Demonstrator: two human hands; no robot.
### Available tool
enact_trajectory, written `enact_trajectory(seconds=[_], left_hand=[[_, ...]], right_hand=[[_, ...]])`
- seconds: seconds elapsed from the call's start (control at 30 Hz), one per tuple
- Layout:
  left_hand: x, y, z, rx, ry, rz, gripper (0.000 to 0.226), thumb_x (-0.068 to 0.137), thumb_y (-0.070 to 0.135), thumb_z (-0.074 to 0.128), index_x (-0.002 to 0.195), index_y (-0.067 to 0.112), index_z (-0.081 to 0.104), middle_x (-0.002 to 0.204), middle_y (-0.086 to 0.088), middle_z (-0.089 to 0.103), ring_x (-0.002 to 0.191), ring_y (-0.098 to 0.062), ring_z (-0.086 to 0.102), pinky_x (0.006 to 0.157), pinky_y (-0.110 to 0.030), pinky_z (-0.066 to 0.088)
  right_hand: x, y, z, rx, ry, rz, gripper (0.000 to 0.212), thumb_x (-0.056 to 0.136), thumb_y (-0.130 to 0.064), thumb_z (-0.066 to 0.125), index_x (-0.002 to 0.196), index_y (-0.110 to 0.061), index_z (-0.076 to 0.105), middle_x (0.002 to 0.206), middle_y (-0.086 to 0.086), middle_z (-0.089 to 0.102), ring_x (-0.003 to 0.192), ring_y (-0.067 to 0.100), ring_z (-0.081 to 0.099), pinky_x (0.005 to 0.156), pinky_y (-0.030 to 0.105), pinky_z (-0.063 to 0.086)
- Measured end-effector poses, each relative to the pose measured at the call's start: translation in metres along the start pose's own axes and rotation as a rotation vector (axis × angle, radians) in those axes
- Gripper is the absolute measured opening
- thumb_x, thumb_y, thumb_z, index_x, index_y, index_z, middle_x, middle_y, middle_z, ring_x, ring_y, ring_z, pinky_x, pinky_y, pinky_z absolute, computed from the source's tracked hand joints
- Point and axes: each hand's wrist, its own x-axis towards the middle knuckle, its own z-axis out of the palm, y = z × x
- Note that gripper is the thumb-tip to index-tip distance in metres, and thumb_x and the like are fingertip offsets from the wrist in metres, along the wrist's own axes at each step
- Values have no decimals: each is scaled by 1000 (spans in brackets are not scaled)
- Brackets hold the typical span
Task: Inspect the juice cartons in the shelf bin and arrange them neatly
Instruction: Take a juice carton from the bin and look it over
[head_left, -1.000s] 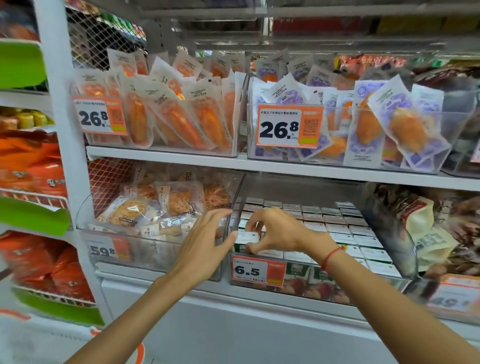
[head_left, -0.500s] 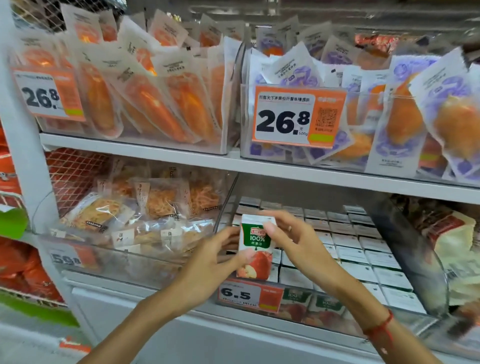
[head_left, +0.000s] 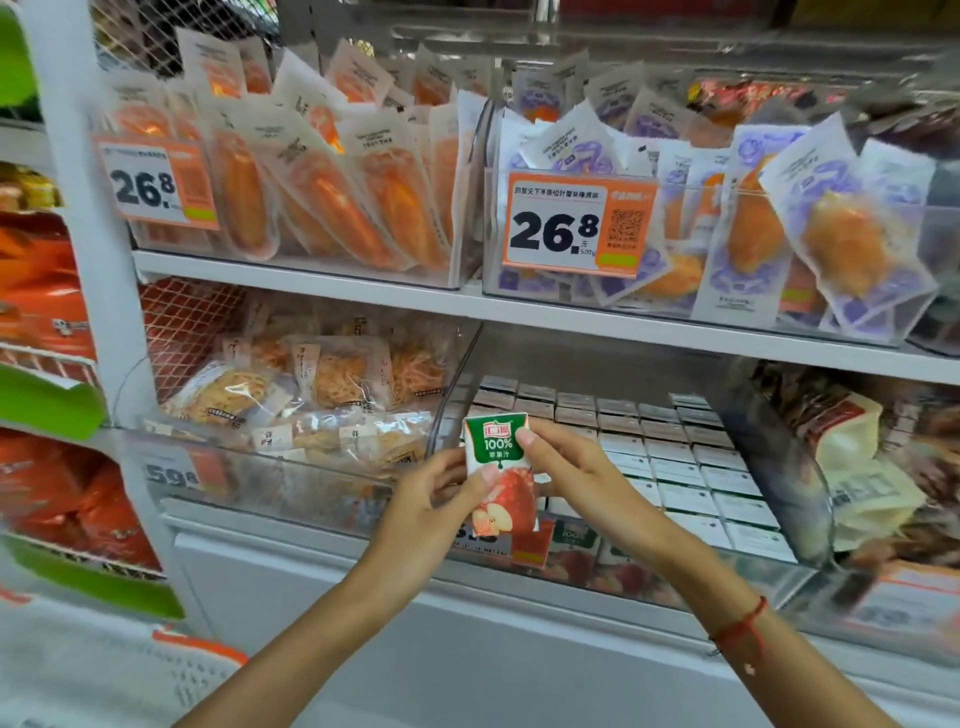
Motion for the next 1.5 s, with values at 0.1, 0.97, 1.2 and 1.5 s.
enact_trajectory(seconds=[0.1,0.97,1.2,1.5], left_hand=[[-17,12,0,-26,31,-18,15,92,25,60,106,25,67,102,3,74,93,-7,71,68,-13,53],[-70,8,-10,-75,-47,-14,22,97,27,55,115,22,66,105,3,76,96,-11,72,77,-16,56],[-74,-5,1,-84,-13,-64,25,99,24,54,118,16,67,100,3,76,85,-5,72,68,-12,53],[-73,-17,5,-104,57,-79,23,97,30,57,113,21,70,95,6,77,88,-9,73,77,-17,57]], right_hand=[[-16,-15,6,-9,0,51,28,102,-35,43,120,-27,62,101,-12,73,90,4,69,72,18,55],[-71,-3,50,242,212,81,27,96,-43,53,106,-24,69,92,0,76,78,11,73,59,17,53],[-87,10,39,190,97,106,17,95,-34,57,110,-33,66,106,-2,75,97,15,72,77,21,58],[-91,18,21,343,-120,192,43,82,-15,72,123,-26,64,119,0,70,113,16,65,89,29,56]])
